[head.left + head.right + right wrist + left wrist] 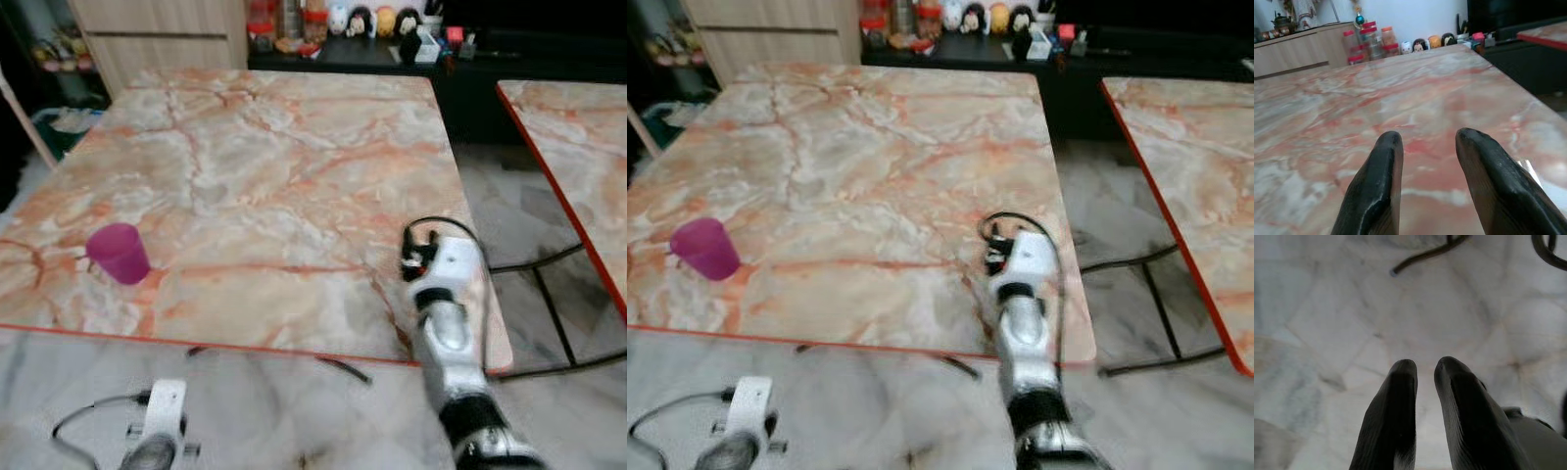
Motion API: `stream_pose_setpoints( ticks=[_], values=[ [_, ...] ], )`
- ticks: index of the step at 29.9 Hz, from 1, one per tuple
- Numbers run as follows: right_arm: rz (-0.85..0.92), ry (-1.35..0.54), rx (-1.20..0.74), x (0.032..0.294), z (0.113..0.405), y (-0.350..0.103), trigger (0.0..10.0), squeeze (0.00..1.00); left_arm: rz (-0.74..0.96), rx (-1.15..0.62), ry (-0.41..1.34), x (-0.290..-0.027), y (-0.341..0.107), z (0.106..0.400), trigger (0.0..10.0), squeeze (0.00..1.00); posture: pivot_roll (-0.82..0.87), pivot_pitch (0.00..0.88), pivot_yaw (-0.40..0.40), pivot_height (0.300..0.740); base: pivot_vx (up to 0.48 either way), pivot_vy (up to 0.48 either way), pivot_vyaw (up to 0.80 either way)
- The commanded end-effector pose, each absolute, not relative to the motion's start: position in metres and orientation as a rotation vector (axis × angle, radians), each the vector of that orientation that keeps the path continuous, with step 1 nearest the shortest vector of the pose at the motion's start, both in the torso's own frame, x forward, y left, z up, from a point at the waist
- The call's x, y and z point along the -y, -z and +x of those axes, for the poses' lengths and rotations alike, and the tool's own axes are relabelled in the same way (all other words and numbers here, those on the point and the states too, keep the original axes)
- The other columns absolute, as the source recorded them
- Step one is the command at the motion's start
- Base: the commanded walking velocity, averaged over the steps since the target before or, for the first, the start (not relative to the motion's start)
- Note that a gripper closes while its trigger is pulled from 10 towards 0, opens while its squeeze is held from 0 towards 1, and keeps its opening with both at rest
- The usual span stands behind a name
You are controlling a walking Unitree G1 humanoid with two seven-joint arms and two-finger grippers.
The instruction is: Setting the table
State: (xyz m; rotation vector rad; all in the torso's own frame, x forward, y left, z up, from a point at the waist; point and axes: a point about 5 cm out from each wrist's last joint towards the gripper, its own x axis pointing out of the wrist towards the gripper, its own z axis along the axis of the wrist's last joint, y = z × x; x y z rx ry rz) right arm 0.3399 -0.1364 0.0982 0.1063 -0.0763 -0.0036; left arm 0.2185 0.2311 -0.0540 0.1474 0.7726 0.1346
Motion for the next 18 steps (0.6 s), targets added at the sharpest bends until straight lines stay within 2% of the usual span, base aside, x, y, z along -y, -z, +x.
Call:
stream_pose_setpoints(
  ticks=[1,7,13,18],
  values=[
    [0.095,0.025,0.065,0.145,0.336,-0.093,10.0,0.0,0.135,-0.793,-0.132,-0.227,0.059,0.213,10.0,0.0,0.02,0.138,0.021,0.74,0.0,0.0,0.0],
    [0.048,0.045,0.052,0.152,0.328,-0.09,10.0,0.0,0.135,-0.798,-0.135,-0.228,0.06,0.21,10.0,0.0,0.02,0.141,0.017,0.74,0.0,0.0,0.0],
    [-0.002,0.098,0.061,0.18,0.32,-0.099,10.0,0.0,0.137,-0.802,-0.13,-0.227,0.061,0.21,10.0,0.0,0.0,0.147,0.019,0.74,0.0,0.0,0.0],
    [-0.102,0.145,-0.007,0.204,0.32,-0.11,10.0,0.0,0.139,-0.804,-0.122,-0.226,0.061,0.21,10.0,0.0,-0.01,0.151,0.019,0.74,0.0,0.0,0.0]
  ],
)
